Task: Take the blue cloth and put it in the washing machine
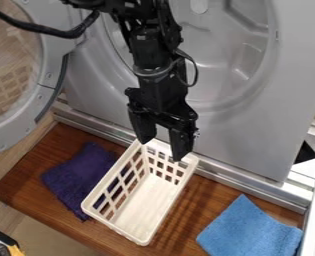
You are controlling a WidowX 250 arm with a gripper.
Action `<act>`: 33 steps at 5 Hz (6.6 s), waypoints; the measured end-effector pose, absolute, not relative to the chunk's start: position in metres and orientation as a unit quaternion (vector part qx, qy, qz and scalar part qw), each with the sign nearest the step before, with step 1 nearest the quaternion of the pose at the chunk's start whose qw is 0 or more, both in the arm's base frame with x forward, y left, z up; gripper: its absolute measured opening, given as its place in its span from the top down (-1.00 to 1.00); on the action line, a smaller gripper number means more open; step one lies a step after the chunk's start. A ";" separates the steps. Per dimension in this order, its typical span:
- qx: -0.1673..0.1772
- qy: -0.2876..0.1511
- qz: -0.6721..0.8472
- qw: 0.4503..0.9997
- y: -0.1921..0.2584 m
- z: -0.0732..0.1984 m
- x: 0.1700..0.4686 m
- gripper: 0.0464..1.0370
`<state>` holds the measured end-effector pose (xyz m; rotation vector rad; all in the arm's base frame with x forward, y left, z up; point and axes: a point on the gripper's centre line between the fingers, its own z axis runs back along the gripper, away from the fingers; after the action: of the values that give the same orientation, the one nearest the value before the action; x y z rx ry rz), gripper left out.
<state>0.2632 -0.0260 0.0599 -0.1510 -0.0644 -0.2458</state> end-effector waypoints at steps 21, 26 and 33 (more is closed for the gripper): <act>-0.036 -0.094 -0.246 0.964 -0.111 0.034 0.250 0.97; 0.017 -0.232 -0.136 0.963 -0.017 0.094 0.324 0.97; -0.009 -0.220 -0.116 0.968 -0.034 0.065 0.431 -0.47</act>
<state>0.4308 -0.0343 0.0648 -0.0179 -0.4453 -0.2354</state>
